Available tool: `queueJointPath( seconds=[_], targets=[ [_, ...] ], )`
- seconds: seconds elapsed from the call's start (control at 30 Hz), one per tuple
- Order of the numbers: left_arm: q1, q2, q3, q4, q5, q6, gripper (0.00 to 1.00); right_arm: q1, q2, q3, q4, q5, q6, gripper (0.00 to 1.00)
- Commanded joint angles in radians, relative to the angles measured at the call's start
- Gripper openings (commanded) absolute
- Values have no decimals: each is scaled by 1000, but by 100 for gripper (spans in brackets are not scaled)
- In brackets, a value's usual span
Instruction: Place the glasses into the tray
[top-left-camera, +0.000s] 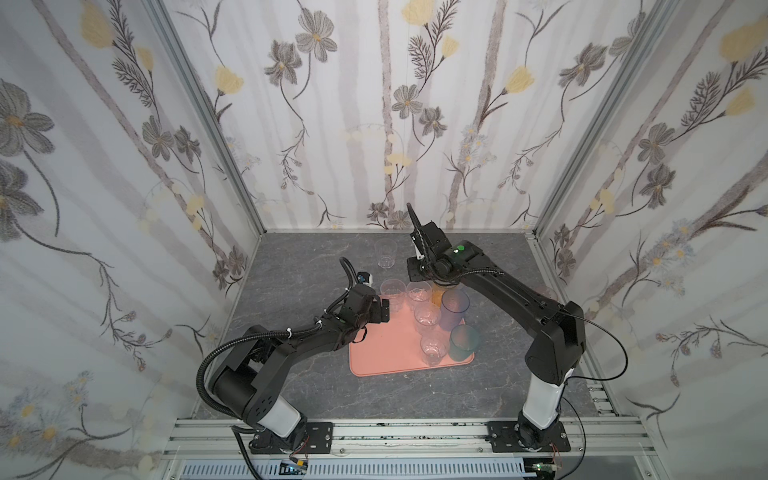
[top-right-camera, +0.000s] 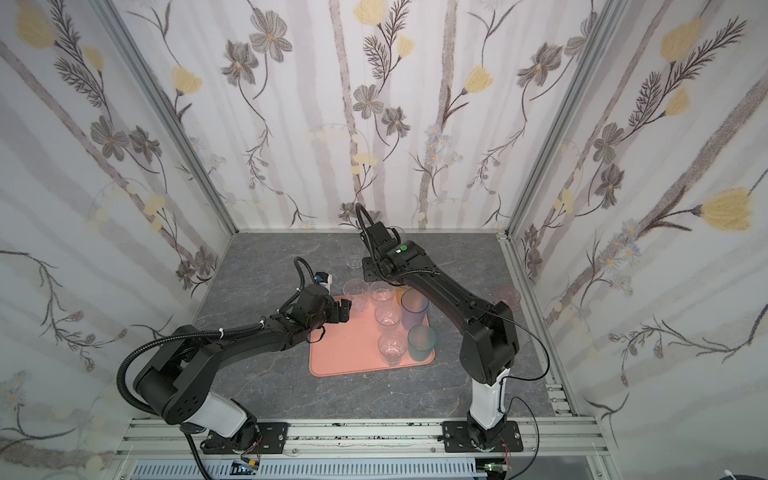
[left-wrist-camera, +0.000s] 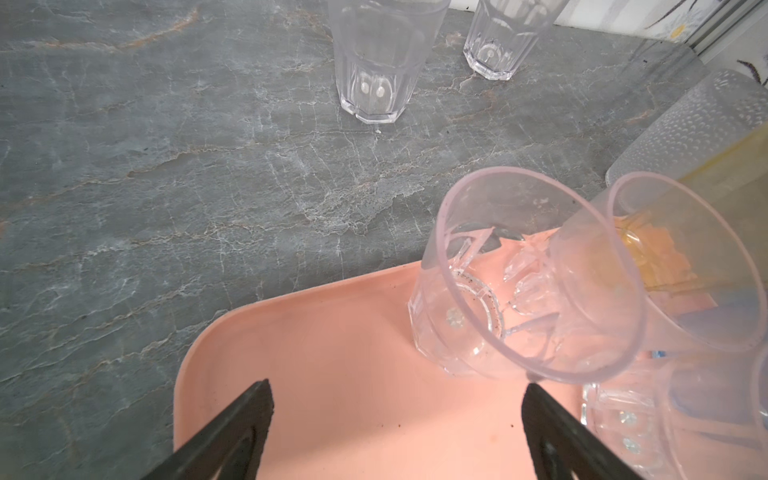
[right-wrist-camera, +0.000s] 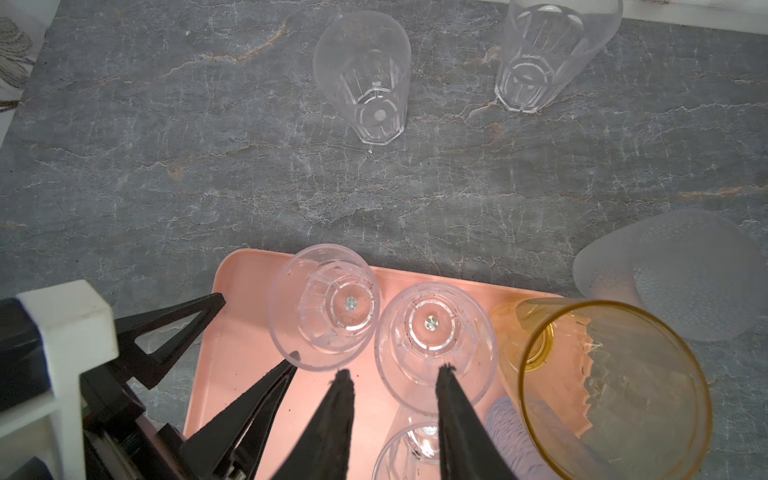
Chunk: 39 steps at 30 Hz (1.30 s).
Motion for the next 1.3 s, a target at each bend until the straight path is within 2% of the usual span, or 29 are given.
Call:
queueJointPath(
  seconds=[0.0,0.23,0.4,0.57,0.8,1.0,1.27],
  targets=[
    [3,-39,-7,20,-18,14,96,-9,-18,6,42,-10,5,35],
    [48,-180,-14,-41,-36,48,98,-53,-32,6,84,-32,15,36],
    [129,-156,64,-44,0,21,97,-113,-50,13,120,-40,23,51],
    [203,-43,207,-51,119,-47,93,-190,-74,3,123,-61,46,64],
    [253,196,438,-89,195,-46,85,-226,-138,-107,182,-104,67,63],
    [257,421,717,-264,261,29,81,-225,-193,-221,234,-111,90,63],
    [264,603,918,-330,285,54,63,-226,-211,-248,244,-105,91,63]
  ],
)
